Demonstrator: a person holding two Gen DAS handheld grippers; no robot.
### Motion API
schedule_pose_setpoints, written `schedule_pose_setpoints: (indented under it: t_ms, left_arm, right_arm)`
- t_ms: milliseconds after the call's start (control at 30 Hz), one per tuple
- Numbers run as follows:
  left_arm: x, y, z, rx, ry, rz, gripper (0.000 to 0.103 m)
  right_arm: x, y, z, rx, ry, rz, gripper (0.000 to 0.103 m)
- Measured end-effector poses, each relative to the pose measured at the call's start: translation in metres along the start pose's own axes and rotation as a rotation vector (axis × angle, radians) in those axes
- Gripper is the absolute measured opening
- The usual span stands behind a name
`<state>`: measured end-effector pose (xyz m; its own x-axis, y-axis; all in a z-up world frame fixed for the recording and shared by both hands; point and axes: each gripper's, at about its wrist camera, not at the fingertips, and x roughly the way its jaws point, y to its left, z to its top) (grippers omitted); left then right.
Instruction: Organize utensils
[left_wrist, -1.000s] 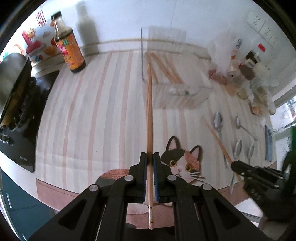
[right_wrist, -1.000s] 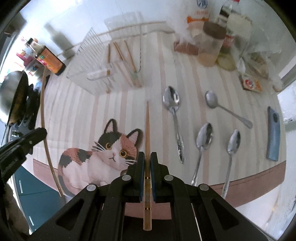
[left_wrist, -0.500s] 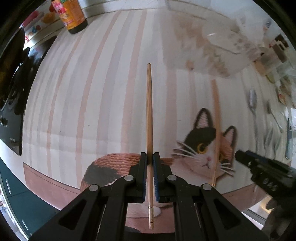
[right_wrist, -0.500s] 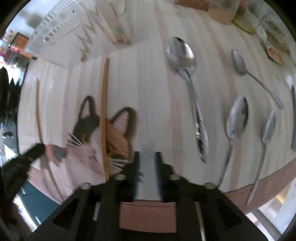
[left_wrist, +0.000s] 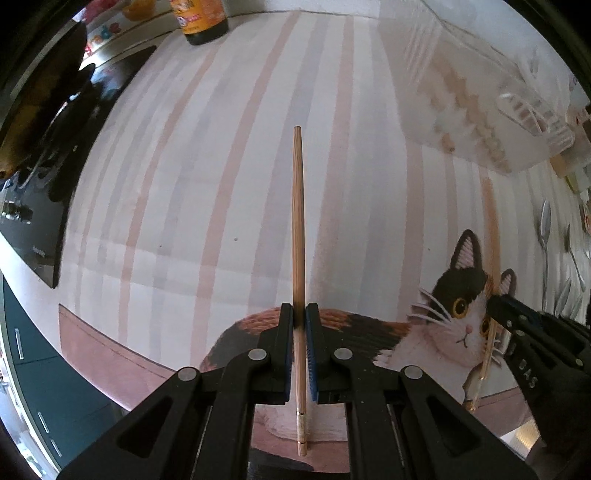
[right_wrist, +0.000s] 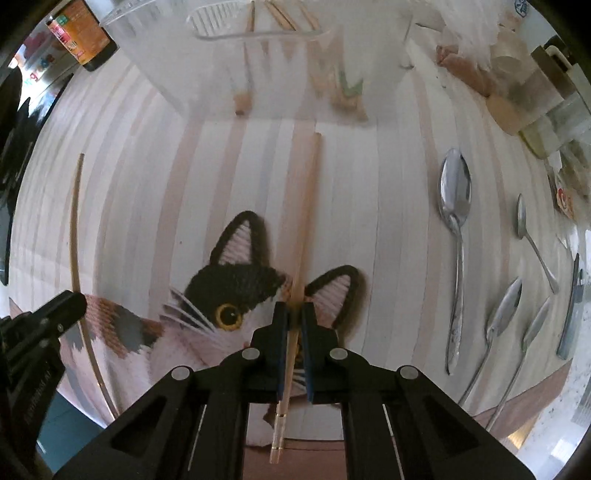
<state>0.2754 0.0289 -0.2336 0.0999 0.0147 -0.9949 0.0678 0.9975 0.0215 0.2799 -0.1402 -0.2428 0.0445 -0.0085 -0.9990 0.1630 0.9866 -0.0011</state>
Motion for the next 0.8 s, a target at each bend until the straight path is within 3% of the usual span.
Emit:
schedule_pose_setpoints:
  t_ms: [33,200,400,633,800]
  left_arm:
    - [-0.004,0.006,-0.001,-0.008,0.003,0.027,0.004]
    - [-0.04,0.012,-0.004,-0.03,-0.047,0.007,0.004]
    - [-0.109,0.003,0.013,-0.006,-0.169,-0.058,0.004]
    - [-0.168,-0.042,0.097,0.059,-0.241,-0.306,0.004]
    - [-0.157,-0.065,0.175,0.076,-0.176,-0.34,0.004]
  right_arm:
    - [0.0,0.0,-0.003,0.009,0.002,0.005,0.007]
    - [-0.029,-0.026,-0.015,0.028,-0.049,0.05,0.007]
    - [-0.094,-0.064,-0.02,0.059,-0.158,0.117,0.007]
    - [-0.157,-0.08,0.018,0.085,-0.269,0.257,0.007]
    - [-0.159,-0.078,0.101,0.083,-0.262,0.334,0.007]
